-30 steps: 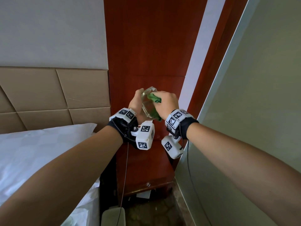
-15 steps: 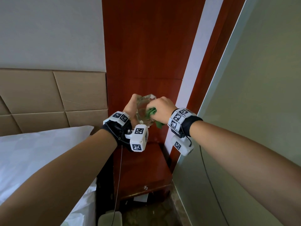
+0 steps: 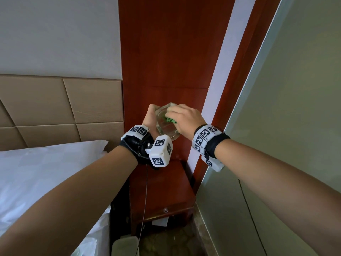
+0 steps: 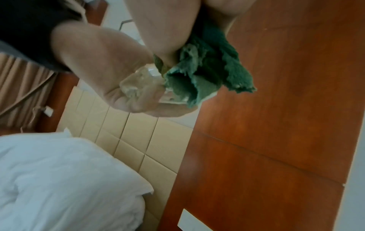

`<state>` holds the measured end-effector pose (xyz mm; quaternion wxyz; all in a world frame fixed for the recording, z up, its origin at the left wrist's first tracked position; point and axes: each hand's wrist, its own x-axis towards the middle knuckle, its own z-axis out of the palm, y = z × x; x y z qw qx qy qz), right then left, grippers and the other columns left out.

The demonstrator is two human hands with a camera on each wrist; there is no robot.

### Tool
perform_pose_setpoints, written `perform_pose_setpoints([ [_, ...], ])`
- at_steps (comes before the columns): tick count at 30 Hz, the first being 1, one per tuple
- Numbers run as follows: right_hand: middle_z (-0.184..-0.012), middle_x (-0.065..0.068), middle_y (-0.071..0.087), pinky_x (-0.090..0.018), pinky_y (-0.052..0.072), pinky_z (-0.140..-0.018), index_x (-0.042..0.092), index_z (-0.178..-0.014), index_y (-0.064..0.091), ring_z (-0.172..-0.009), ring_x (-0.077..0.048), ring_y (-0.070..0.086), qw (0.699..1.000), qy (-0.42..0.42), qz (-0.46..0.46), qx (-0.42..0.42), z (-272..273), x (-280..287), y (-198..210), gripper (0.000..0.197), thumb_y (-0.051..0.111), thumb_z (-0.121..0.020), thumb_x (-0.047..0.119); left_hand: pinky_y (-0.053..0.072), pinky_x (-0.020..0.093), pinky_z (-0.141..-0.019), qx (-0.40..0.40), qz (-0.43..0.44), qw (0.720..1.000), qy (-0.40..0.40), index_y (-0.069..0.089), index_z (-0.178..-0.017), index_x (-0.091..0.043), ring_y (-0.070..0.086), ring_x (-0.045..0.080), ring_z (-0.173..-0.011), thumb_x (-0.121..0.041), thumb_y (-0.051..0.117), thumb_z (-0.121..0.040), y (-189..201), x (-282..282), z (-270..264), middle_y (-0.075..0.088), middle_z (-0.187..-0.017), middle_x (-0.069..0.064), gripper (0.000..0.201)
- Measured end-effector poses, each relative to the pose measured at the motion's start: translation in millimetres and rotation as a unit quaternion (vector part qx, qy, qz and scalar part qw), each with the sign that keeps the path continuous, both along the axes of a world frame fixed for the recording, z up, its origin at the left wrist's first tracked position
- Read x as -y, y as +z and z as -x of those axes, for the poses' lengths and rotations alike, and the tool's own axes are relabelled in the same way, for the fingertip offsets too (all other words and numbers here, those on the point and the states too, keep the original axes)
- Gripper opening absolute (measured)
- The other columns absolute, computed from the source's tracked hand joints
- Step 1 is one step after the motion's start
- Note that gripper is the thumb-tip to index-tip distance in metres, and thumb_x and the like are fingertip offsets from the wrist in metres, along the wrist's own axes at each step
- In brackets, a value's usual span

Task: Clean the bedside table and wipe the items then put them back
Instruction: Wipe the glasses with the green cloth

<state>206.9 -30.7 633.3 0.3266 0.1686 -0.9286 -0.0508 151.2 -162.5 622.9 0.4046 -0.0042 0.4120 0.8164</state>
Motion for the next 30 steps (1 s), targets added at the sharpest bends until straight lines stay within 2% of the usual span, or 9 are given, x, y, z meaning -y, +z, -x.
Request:
perform_pose_setpoints([
  [2, -0.095, -0.004, 0.067, -0.034, 0.048, -0.051, 0.012, -0.098, 0.071, -0.078, -0.033, 0.063, 0.999, -0.034, -0.038, 0.008, -4.0, 2.3, -1.4, 0.026, 0.073, -0.074, 0.003, 0.052, 0.047, -0.081, -0.013, 0.004, 0.999, 0.043, 0.071, -0.094, -0.009, 0.065, 0.033, -0.086, -0.041, 0.049, -0.079, -0.9, -2.0, 1.7, 0.069, -0.093, 0.017, 0.042],
  [5, -0.098, 0.001, 0.065, -0.030, 0.042, -0.061, 0.020, -0.106, 0.069, -0.082, -0.029, 0.063, 0.990, -0.082, -0.041, 0.109, -9.7, 12.4, 4.7, 0.024, 0.066, -0.082, 0.017, 0.050, 0.046, -0.078, -0.040, 0.028, 0.996, 0.073, 0.071, -0.083, -0.010, 0.062, 0.030, -0.076, -0.041, 0.053, -0.072, -8.5, -2.2, 8.6, 0.067, -0.084, 0.013, 0.037],
  [9, -0.077, 0.007, 0.071, -0.027, 0.053, -0.063, 0.029, -0.091, 0.076, -0.067, -0.015, 0.065, 0.948, -0.073, 0.223, 0.214, -10.5, 12.4, 10.6, 0.019, 0.064, -0.080, 0.019, 0.045, 0.047, -0.081, -0.059, 0.043, 0.997, 0.025, 0.066, -0.099, -0.014, 0.058, 0.032, -0.084, -0.045, 0.058, -0.064, -17.8, 4.6, 16.8, 0.061, -0.095, 0.014, 0.048],
  [12, -0.069, 0.007, 0.069, -0.025, 0.049, -0.048, 0.020, -0.082, 0.075, -0.054, -0.009, 0.059, 0.914, -0.068, 0.373, 0.142, -9.3, 6.6, 11.4, 0.016, 0.062, -0.082, 0.011, 0.048, 0.047, -0.078, -0.092, 0.039, 0.995, -0.023, 0.064, -0.100, -0.016, 0.062, 0.033, -0.083, -0.045, 0.051, -0.070, -9.5, 14.3, 16.1, 0.063, -0.097, 0.013, 0.044],
  [16, -0.065, -0.001, 0.064, -0.029, 0.048, -0.050, 0.011, -0.074, 0.064, -0.057, -0.018, 0.058, 0.882, -0.123, 0.453, 0.033, -5.5, -1.4, 11.4, 0.016, 0.052, -0.084, 0.007, 0.052, 0.043, -0.075, -0.094, 0.069, 0.993, -0.030, 0.066, -0.091, -0.017, 0.069, 0.032, -0.068, -0.048, 0.042, -0.081, -6.8, 25.8, 20.3, 0.070, -0.088, 0.012, 0.040],
  [21, -0.093, -0.003, 0.067, -0.025, 0.045, -0.051, 0.013, -0.108, 0.066, -0.062, -0.013, 0.055, 0.847, -0.192, 0.493, 0.046, 1.8, -8.3, 5.7, 0.023, 0.049, -0.093, 0.013, 0.051, 0.047, -0.076, -0.087, 0.093, 0.992, -0.022, 0.064, -0.097, -0.013, 0.063, 0.031, -0.081, -0.050, 0.044, -0.080, -8.3, 36.9, 20.7, 0.065, -0.096, 0.013, 0.045],
  [24, -0.097, 0.000, 0.068, -0.023, 0.053, -0.063, 0.021, -0.104, 0.069, -0.074, -0.014, 0.063, 0.767, -0.147, 0.613, 0.124, 9.6, -3.6, -1.1, 0.019, 0.053, -0.094, 0.016, 0.048, 0.048, -0.079, -0.097, 0.078, 0.991, -0.046, 0.062, -0.102, -0.016, 0.059, 0.031, -0.085, -0.050, 0.042, -0.079, -7.3, 39.4, 20.1, 0.064, -0.098, 0.013, 0.045],
  [26, -0.098, -0.010, 0.072, -0.040, 0.057, -0.085, 0.019, -0.088, 0.068, -0.089, -0.026, 0.067, 0.691, -0.108, 0.692, 0.180, 13.0, 3.6, -5.0, 0.011, 0.058, -0.091, 0.022, 0.048, 0.046, -0.078, -0.106, 0.069, 0.990, -0.060, 0.062, -0.091, -0.017, 0.060, 0.029, -0.081, -0.047, 0.040, -0.081, -4.9, 38.4, 16.0, 0.065, -0.090, 0.011, 0.038],
  [30, -0.099, -0.012, 0.073, -0.044, 0.053, -0.092, 0.012, -0.097, 0.072, -0.095, -0.031, 0.068, 0.581, -0.054, 0.767, 0.269, 8.3, 11.5, -4.0, 0.032, 0.064, -0.087, 0.041, 0.049, 0.045, -0.078, -0.111, 0.095, 0.989, -0.034, 0.059, -0.080, -0.015, 0.061, 0.029, -0.075, -0.044, 0.044, -0.080, -5.7, 31.6, 11.2, 0.062, -0.085, 0.010, 0.032],
])
